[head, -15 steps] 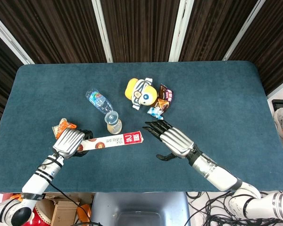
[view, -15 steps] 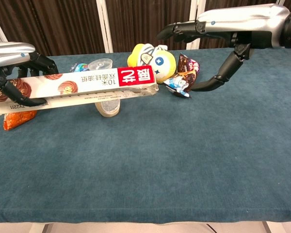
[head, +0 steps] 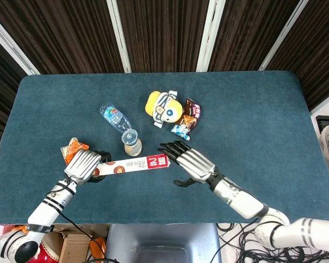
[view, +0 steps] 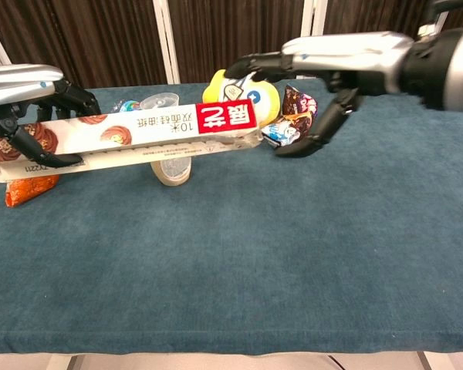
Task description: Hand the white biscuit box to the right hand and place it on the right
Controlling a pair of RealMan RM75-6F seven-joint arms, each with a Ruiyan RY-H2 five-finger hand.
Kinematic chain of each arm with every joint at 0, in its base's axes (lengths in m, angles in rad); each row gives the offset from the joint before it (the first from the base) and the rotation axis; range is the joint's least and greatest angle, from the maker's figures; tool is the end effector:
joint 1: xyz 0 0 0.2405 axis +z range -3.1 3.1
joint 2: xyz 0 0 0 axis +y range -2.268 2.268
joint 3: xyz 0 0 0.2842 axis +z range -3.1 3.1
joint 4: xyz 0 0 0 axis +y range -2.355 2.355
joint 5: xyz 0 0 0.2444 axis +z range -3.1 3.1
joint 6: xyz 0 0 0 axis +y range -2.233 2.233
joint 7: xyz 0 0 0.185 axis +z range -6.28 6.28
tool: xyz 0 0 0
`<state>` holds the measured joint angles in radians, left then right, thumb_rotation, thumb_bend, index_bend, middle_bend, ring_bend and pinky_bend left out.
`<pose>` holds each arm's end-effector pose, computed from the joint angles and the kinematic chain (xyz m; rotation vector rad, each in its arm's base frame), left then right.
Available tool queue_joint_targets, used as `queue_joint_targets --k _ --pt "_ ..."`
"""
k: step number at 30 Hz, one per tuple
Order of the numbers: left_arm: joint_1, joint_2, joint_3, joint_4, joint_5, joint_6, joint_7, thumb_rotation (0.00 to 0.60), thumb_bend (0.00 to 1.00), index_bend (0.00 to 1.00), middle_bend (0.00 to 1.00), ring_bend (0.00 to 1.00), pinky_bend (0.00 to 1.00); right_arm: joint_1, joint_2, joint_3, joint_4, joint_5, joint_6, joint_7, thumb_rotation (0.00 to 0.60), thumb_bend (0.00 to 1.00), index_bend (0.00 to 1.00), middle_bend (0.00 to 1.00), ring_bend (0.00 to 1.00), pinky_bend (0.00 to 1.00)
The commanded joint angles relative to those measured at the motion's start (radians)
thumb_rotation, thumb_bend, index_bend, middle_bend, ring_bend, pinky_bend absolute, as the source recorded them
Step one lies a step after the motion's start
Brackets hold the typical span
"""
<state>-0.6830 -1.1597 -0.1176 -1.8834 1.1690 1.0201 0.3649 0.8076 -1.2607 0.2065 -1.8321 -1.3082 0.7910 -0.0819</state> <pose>-0.1533 0.3625 0.0384 -1.9174 -0.8719 -0.9139 -0.0714 -0.3644 -0.0128 2.1739 -1.0299 1.1297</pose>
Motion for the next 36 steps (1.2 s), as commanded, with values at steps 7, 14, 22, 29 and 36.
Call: queue_joint_targets --k 7,14,22,29,36 --pt "-0.001 -0.015 -0.005 0.0 0.016 0.003 -0.028 0.6 0.32 0.61 0.65 0.55 0.76 0.047 -0.103 0.03 0.09 -0.004 0.015 0.072 0.6 0.18 0.15 0.2 0.07 0.15" --pt "0.003 -0.015 -0.005 0.002 0.026 0.002 -0.055 0.6 0.32 0.61 0.65 0.56 0.76 0.054 -0.122 0.019 0.144 -0.044 0.023 0.133 0.6 0.2 0.4 0.35 0.25 0.3" --pt "0.01 0.004 0.005 -0.027 0.049 -0.01 -0.089 0.6 0.32 0.61 0.65 0.56 0.76 0.046 -0.133 0.011 0.173 -0.094 0.079 0.162 0.6 0.31 0.67 0.56 0.49 0.54" --pt "0.014 0.022 0.007 -0.045 0.062 -0.017 -0.114 0.6 0.31 0.58 0.65 0.56 0.76 0.039 -0.142 0.002 0.183 -0.101 0.115 0.114 0.6 0.41 0.84 0.69 0.63 0.69" --pt "0.029 0.046 0.006 -0.046 0.125 0.002 -0.182 0.6 0.26 0.44 0.51 0.5 0.71 0.021 -0.17 0.002 0.213 -0.127 0.187 0.105 0.6 0.44 0.99 0.8 0.74 0.79"
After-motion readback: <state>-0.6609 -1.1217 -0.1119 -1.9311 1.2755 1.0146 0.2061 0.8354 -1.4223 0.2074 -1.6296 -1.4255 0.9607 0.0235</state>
